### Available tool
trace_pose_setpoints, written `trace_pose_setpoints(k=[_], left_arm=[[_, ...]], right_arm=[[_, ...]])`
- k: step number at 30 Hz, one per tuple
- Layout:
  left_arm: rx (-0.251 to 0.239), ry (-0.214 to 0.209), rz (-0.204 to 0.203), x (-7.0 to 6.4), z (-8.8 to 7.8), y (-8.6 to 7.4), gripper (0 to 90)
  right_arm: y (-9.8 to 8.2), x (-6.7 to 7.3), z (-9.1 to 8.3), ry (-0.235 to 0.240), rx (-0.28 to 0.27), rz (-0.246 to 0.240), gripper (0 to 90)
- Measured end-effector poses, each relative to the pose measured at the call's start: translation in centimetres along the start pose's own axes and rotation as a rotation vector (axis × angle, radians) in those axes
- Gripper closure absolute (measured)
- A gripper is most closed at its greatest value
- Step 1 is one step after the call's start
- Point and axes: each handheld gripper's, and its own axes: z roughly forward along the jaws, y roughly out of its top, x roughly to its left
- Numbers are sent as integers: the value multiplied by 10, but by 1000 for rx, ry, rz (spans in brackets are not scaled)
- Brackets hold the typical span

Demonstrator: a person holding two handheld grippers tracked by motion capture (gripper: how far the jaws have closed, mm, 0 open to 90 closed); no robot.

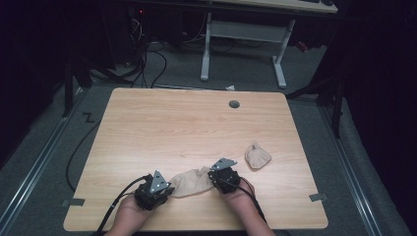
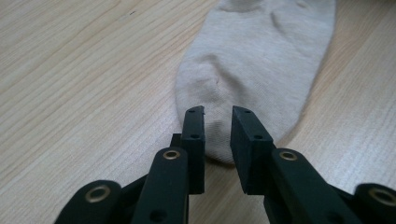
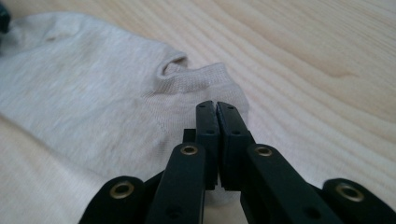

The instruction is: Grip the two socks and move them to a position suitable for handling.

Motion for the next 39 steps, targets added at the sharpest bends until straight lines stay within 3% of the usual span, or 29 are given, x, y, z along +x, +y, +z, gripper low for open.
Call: trace_pose_setpoints(k=[11, 24, 26, 27, 29, 31, 33, 35, 39], left_arm=[[28, -74, 7, -6, -10, -6, 741], [47, -61, 33, -11, -15, -8, 717], [12, -54, 13, -8, -20, -7, 687], [-55, -58, -73, -10, -23, -6, 678], [-65, -26, -18, 1, -35, -5, 653], [-82, -13, -24, 4, -40, -6, 627], [-103, 20, -37, 13, -52, -10, 606], [-127, 59, -80, 26, -65, -19, 570], [-140, 83, -134, 44, -73, -31, 525]], right_arm=[[-29, 18, -25, 54, -24, -26, 870], [-32, 28, -29, 62, -34, -56, 845], [-31, 28, -33, 64, -71, -53, 840], [-31, 27, -34, 60, -82, -54, 838], [-30, 25, -38, 46, -108, -40, 833], [-30, 23, -38, 40, -116, -33, 829], [-31, 19, -38, 26, -111, -29, 806], [-31, 14, -38, 11, -116, -16, 784], [-31, 2, -42, -39, -129, -7, 733]])
